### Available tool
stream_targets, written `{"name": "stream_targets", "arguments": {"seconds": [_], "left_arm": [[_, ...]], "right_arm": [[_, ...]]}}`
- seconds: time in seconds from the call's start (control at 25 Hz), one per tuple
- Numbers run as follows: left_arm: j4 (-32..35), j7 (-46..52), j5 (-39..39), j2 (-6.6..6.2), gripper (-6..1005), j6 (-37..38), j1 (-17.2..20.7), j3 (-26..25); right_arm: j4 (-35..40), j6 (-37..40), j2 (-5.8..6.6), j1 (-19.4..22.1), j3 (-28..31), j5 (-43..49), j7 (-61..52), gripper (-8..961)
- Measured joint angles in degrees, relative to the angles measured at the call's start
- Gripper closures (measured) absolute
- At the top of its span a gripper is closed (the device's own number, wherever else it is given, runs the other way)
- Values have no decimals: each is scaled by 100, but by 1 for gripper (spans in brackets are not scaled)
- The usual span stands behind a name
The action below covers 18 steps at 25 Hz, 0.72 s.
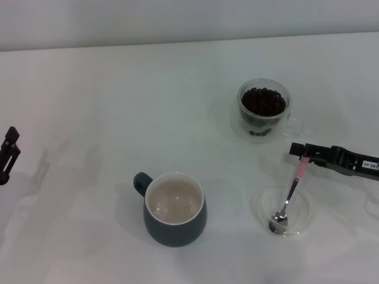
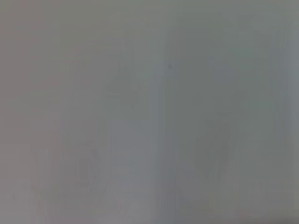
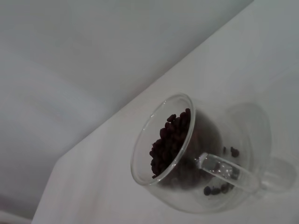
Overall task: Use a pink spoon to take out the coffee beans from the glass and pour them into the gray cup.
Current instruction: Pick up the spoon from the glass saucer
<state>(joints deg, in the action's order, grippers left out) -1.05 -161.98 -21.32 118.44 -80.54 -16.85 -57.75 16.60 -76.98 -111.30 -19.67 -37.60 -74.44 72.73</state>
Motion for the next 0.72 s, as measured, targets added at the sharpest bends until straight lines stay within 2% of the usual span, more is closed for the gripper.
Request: {"name": "stream_targets", "arguments": {"seconds": [0.36,0.72], "left_arm": [[0,0,-44,-5,372,14,-28,0],[0,0,-76,-5,374,18,-38,0]], "right_arm": [[-12,158,-1,-54,-20,0,-77,343],[9,189,34,-42,-26,0,-97,507]]}}
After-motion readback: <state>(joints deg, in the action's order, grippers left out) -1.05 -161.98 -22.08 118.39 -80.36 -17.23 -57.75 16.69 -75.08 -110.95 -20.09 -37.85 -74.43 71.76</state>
